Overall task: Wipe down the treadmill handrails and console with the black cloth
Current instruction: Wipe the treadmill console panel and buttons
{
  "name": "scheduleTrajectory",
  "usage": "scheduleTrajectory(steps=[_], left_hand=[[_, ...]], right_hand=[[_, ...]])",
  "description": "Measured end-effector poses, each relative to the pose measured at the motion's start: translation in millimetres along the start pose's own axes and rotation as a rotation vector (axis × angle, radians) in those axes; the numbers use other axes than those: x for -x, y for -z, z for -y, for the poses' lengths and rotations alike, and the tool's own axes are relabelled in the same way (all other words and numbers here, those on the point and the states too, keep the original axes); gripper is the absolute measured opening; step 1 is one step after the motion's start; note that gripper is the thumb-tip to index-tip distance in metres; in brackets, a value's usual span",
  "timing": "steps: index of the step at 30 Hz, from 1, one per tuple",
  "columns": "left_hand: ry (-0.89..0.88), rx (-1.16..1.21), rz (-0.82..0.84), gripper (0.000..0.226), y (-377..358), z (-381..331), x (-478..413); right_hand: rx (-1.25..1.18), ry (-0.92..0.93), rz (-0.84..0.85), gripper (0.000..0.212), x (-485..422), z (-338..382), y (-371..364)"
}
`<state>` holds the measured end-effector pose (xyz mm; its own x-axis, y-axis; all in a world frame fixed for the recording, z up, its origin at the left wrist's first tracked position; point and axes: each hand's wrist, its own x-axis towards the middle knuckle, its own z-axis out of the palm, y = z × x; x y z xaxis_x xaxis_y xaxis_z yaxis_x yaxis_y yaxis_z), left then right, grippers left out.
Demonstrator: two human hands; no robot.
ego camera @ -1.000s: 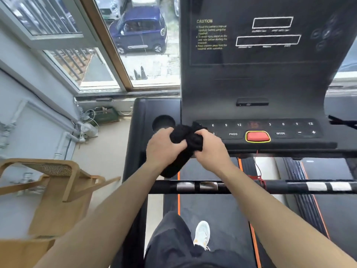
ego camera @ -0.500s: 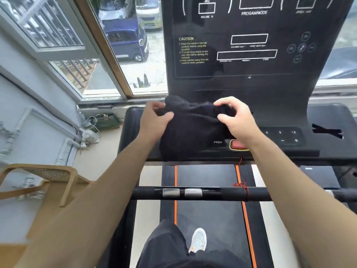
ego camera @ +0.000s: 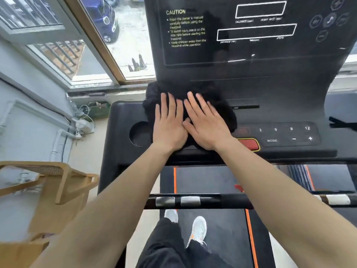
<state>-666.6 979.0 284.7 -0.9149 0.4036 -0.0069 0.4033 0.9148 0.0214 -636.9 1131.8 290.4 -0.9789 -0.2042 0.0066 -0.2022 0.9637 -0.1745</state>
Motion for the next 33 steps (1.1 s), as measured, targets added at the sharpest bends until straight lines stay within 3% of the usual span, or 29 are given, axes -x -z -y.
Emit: scheduleTrajectory(steps=[7,12,21,27,30,33], left_hand=[[-0.102,0.041,0.020,0.063,-5,-1,32],[-0.131,0.088,-0.017,0.060,-14,-7,89],[-0.199,0.066,0.009,0.064,2,0,3],[-0.268,0.060,0.027,0.063,-4,-2,39],[-0.277,0.059,0.006,0.061,-7,0,70],[-0.155,0.071,-0.033,0.061,-10,-5,86]], right_hand=[[-0.067,-0.144,0.097,0.074,34,21,-2],[-0.050,-0.170,0.058,0.070,94,48,-15],[0.029,-0.088,0.097,0.068,20,-1,8],[-0.018,-0.194,0.135,0.070,66,30,0],[-0.016,-0.124,0.170,0.071,92,36,-2],[0.038,0.104,0.212,0.070,83,17,4]])
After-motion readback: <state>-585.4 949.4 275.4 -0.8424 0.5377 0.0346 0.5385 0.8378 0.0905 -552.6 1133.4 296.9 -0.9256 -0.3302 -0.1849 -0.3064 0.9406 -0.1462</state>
